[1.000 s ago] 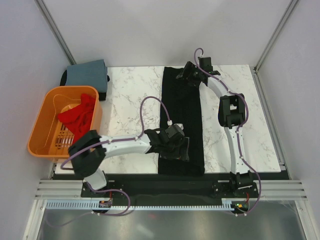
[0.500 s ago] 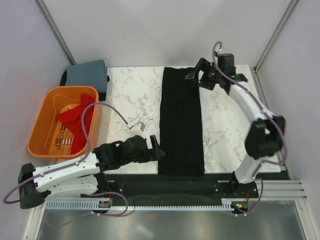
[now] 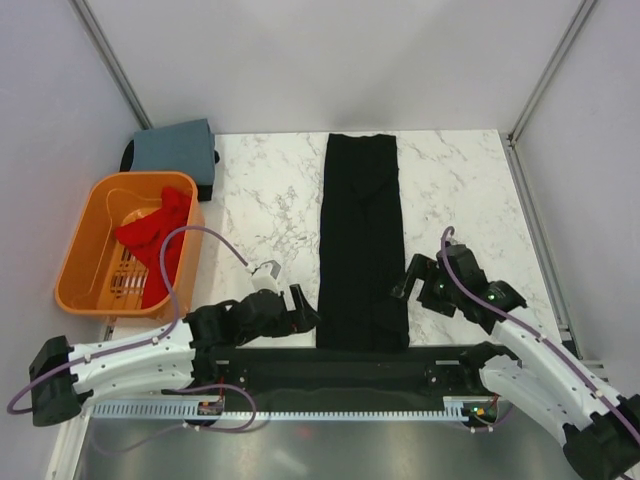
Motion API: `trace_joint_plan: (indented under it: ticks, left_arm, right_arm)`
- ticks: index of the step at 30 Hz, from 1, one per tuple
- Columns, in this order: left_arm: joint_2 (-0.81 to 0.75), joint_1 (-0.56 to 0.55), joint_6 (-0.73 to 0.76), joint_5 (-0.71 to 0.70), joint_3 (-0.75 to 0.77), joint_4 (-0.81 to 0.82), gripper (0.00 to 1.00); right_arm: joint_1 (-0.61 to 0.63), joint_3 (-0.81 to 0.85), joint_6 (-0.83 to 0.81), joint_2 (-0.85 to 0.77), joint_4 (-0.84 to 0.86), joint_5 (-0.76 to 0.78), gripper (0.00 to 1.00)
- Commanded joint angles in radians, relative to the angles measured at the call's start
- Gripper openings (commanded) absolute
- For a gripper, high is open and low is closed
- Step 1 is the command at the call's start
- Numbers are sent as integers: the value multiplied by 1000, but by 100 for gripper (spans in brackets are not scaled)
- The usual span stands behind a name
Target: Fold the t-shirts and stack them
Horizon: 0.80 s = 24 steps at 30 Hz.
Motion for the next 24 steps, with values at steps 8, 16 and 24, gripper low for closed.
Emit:
trace_joint_plan:
  ticks: [8, 16, 24]
  left_arm:
    - [240, -33, -137, 56, -38, 123, 92]
    - [370, -46, -143, 44, -15, 153, 90]
    - [464, -48, -131, 55, -6, 231, 68]
  right_arm:
    - [132, -101, 190, -140, -143, 155, 97]
    - [213, -254, 252, -126, 2, 98, 79]
    - [259, -320, 273, -60, 124, 85, 52]
